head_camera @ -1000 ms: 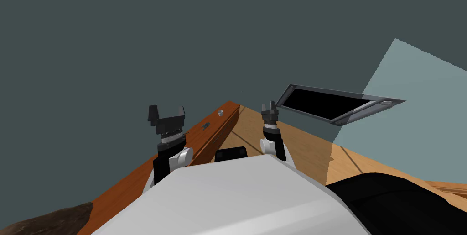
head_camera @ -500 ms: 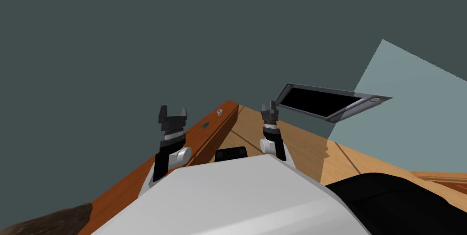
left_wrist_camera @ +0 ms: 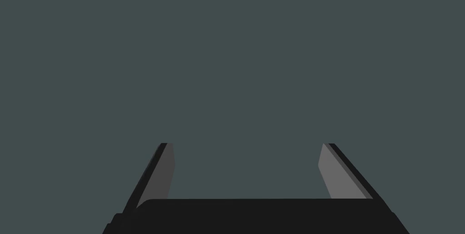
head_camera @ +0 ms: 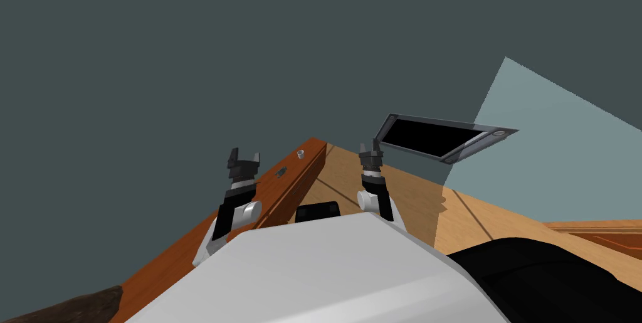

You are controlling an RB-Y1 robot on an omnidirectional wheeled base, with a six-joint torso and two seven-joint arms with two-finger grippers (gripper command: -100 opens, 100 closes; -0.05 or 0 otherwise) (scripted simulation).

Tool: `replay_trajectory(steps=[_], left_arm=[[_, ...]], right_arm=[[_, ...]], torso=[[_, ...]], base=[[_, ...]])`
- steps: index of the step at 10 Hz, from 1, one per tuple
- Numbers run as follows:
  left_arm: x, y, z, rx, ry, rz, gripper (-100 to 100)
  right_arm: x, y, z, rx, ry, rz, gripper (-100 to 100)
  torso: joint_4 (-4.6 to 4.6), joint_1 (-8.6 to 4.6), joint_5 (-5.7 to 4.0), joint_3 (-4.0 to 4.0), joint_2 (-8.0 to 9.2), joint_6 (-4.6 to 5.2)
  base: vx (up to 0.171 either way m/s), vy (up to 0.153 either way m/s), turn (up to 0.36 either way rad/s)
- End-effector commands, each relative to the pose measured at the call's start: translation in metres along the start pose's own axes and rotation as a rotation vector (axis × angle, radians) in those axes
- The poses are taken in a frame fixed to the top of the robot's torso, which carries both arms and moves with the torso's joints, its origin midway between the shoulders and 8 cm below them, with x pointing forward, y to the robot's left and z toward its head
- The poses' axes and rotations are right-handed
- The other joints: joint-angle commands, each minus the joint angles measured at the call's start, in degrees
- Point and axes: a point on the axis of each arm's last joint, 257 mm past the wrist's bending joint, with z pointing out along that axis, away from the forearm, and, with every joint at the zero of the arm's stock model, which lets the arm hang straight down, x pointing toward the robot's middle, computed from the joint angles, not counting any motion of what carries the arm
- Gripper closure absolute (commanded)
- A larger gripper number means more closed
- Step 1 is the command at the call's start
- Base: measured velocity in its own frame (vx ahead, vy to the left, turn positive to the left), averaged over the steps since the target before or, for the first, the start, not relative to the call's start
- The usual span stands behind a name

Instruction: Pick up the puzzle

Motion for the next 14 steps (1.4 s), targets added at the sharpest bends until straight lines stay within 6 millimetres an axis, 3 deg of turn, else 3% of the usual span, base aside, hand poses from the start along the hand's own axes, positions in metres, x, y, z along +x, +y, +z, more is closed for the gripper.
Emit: replay_trajectory(steps=[1, 2, 7, 8, 9, 12, 14], left_arm=[[-0.011, 0.013, 0.003, -0.044, -0.015, -0.009, -100], [-0.023, 0.03, 0.003, -0.088, -0.035, -0.025, -100], [-0.054, 0.074, 0.0, -0.223, -0.096, -0.062, -100], [-0.069, 0.09, -0.002, -0.267, -0.125, -0.083, -100], [-0.07, 0.095, -0.003, -0.286, -0.131, -0.083, -100], [-0.101, 0.129, -0.011, -0.387, -0.199, -0.129, -100], [-0.103, 0.137, -0.015, -0.416, -0.209, -0.13, -100]], right_arm=[[0.0, 0.0, 0.0, 0.0, 0.0, 0.0, 0], [0.0, 0.0, 0.0, 0.0, 0.0, 0.0, 0], [0.0, 0.0, 0.0, 0.0, 0.0, 0.0, 0], [0.0, 0.0, 0.0, 0.0, 0.0, 0.0, 0], [0.0, 0.0, 0.0, 0.0, 0.0, 0.0, 0], [0.0, 0.0, 0.0, 0.0, 0.0, 0.0, 0], [0.0, 0.0, 0.0, 0.0, 0.0, 0.0, 0]], torso=[[0.0, 0.0, 0.0, 0.0, 0.0, 0.0], [0.0, -0.01, 0.0, 0.0, -0.01, -0.01], [-0.01, -0.02, -0.01, -0.03, -0.06, -0.01], [-0.01, -0.02, -0.01, -0.03, -0.06, -0.02], [-0.01, -0.02, -0.01, -0.03, -0.06, -0.01], [-0.01, -0.03, -0.01, -0.05, -0.09, -0.02], [-0.02, -0.03, -0.01, -0.05, -0.11, -0.02]], base=[[-0.03, 0.014, -0.032], [-0.028, 0.009, -0.077], [-0.017, 0.012, -0.051], [-0.015, 0.012, -0.083], [-0.012, 0.011, -0.044], [-0.009, 0.011, -0.078], [-0.003, 0.008, -0.018]])
